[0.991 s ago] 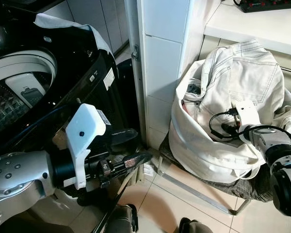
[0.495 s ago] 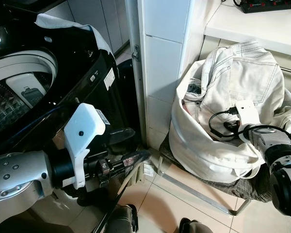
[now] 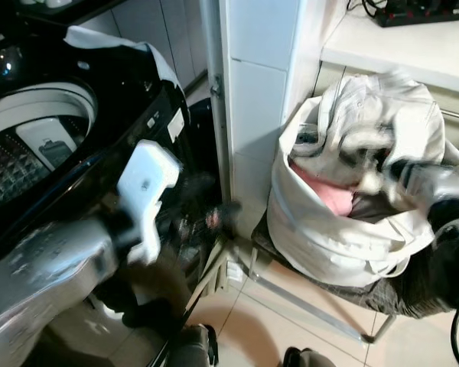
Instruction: Clothes washing
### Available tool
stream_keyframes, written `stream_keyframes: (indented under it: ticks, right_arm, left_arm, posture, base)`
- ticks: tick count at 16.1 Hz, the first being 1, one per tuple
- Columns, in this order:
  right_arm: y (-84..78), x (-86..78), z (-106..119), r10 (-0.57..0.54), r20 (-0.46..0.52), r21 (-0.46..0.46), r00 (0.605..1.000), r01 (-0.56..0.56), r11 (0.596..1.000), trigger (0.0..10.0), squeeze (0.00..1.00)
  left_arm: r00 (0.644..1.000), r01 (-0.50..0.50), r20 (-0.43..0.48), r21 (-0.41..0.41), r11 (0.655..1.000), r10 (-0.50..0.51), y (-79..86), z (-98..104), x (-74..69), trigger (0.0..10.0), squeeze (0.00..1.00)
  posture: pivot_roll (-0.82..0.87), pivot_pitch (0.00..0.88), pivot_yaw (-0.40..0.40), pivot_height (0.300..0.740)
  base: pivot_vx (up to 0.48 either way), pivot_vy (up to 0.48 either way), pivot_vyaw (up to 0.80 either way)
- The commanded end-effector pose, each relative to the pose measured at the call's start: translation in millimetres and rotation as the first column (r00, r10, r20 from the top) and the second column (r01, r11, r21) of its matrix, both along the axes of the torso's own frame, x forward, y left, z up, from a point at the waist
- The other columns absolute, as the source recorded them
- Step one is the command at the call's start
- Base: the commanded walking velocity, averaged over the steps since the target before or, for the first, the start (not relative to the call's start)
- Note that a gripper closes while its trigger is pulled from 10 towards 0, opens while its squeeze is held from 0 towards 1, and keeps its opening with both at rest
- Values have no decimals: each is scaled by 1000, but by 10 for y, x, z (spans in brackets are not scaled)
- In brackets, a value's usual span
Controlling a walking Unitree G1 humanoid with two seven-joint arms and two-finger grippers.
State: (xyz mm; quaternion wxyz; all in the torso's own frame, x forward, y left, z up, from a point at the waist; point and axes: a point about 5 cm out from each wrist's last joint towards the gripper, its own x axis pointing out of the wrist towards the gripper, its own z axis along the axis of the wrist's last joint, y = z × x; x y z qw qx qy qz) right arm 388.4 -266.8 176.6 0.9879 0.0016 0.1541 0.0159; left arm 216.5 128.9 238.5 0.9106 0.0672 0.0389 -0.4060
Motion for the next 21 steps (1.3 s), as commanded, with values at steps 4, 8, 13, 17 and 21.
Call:
stream_keyframes:
  ticks: [4,8,13,17,21]
  right_arm:
    - [-80,71,839,40,318,62,947,-63,996,0,0]
    - [59,-119,1372,143,474,109,869,-219,970,0,0]
    - [462,-455,1901,330,580,132,745,-486,864,0,0]
    - [810,-675,2130,397,653,238,645,-672,701,0,0]
    - [1193,-721,2087,441,661,350,608,-769,535,0,0]
  left_arm:
    - [983,-105,145,-35,994,109,-69,15,405,10000,0]
    - [968,-144,179,-174,974,176,-194,181,720,10000,0]
    - [966,28,247,-382,924,73,-494,520,915,10000,1000]
    - [968,205,239,-550,809,-83,-800,726,903,10000,1000]
    - [966,238,228,-577,782,-125,-977,660,884,10000,1000]
  posture:
    - [68,0,85,740]
    - [9,0,111,740]
    - [-59,0,136,740]
    - [-82,0,138,740]
    - [-94,0,128,740]
  base:
    - [0,0,0]
    - [0,0,0]
    - [0,0,0]
    - [0,0,0]
    - [0,0,0]
